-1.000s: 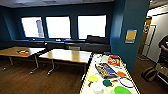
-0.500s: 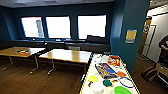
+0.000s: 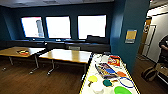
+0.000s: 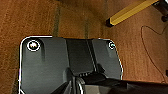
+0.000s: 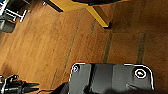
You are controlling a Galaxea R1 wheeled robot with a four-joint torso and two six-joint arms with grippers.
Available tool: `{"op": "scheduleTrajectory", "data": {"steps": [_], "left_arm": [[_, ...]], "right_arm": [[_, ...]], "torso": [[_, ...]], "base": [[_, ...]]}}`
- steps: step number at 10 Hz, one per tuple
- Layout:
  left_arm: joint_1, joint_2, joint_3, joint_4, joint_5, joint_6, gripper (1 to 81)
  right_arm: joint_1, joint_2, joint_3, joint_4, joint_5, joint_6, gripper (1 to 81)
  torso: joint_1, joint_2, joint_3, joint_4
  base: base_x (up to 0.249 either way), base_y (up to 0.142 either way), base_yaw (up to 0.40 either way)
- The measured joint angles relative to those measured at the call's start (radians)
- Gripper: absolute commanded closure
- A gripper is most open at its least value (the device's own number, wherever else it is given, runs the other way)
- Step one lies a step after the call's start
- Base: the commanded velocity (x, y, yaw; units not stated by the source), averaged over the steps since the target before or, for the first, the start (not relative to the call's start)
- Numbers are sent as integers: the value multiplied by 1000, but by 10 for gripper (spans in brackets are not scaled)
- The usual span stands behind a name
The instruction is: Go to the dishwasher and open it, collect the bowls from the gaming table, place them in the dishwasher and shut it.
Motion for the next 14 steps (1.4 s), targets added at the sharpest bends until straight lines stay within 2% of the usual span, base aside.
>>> {"op": "scheduleTrajectory", "data": {"steps": [3, 7, 8, 11, 14], "left_arm": [[0, 6, 0, 0, 0, 0, 10], [0, 14, 0, 0, -1, 0, 10], [-3, 16, 0, 0, -1, 0, 10], [-6, 17, 0, 0, -3, -1, 10], [-20, 25, -7, 0, -6, 0, 10]], "right_arm": [[76, -108, 88, 42, -8, -1, 10], [166, -184, 122, 121, -31, 0, 10], [187, -192, 124, 127, -46, 0, 10], [241, -201, 127, 138, -79, 0, 10], [296, -235, 126, 153, -137, 3, 10]], "torso": [[0, 0, 0, 0], [0, 0, -2, 0], [-1, 0, -13, 0], [0, 0, -91, 0], [0, 1, -104, 0]], "base": [[0, 0, 0], [0, 0, 0], [0, 0, 0], [0, 0, 0], [0, 0, 0]]}}
